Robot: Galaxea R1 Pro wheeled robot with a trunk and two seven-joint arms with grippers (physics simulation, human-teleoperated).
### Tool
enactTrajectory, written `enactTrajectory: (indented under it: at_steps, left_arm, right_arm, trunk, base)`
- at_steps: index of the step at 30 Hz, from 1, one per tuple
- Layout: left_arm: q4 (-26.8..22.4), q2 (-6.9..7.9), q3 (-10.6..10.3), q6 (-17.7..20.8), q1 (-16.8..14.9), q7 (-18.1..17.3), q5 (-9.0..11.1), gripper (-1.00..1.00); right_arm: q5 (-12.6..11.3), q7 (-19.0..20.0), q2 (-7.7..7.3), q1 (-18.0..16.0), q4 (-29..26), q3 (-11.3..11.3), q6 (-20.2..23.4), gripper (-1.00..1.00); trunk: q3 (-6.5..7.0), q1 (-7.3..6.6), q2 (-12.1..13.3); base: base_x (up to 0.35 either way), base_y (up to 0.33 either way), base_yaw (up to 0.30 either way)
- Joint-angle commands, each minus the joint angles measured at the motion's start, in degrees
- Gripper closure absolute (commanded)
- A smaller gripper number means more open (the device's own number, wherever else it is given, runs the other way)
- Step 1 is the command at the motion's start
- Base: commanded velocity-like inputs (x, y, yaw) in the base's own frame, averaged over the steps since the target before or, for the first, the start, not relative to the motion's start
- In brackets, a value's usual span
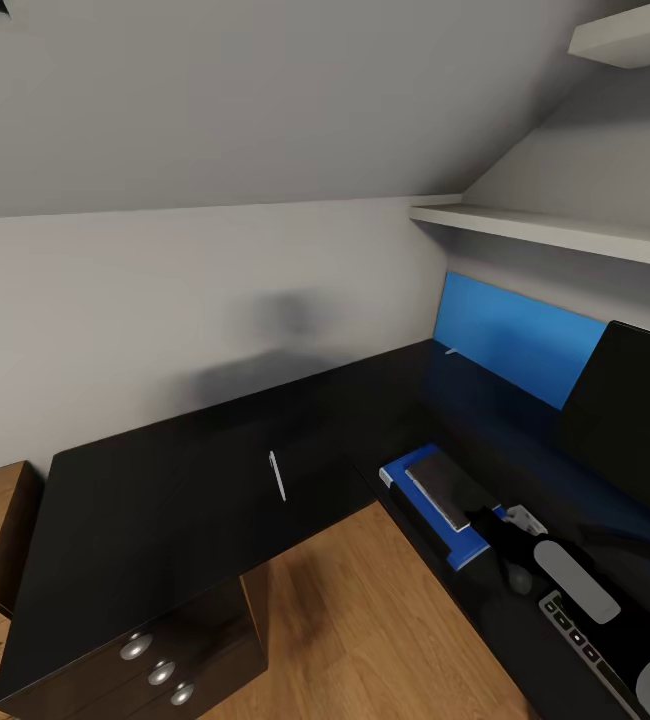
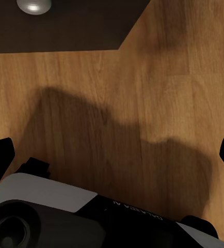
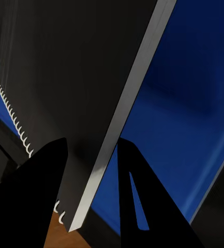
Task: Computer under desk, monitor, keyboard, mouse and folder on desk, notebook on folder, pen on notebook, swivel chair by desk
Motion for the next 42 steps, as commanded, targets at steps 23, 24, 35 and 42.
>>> enactTrajectory:
  at_steps: [23, 24, 35, 42]
  left_arm:
    - [0.01, 0.02, -0.4, -0.36, -0.03, 0.24, 0.53, -1.0]
    - [0.01, 0.0, -0.4, -0.36, -0.03, 0.24, 0.53, -1.0]
    - [0.01, 0.01, -0.4, -0.36, -0.03, 0.24, 0.53, -1.0]
    - [0.01, 0.03, -0.4, -0.32, -0.03, 0.24, 0.6, -1.0]
  right_arm:
    - [-0.44, -0.35, -0.07, -0.05, -0.11, 0.18, -0.19, -1.0]
    - [-0.44, -0.35, -0.07, -0.05, -0.11, 0.18, -0.19, -1.0]
    - [-0.38, -0.28, -0.07, -0.05, -0.11, 0.18, -0.25, -1.0]
    - [-0.35, -0.03, -0.07, -0.06, -0.31, 0.24, -0.33, -1.0]
  trunk:
    - [0.65, -0.87, 1.56]
    - [0.83, -1.09, 1.96]
    - [2.81, -3.51, 6.37]
    - [4.06, -5.05, 9.18]
  base:
    - [0.0, 0.0, 0.0]
    - [0.0, 0.0, 0.0]
    - [0.0, 0.0, 0.0]
    - [0.0, 0.0, 0.0]
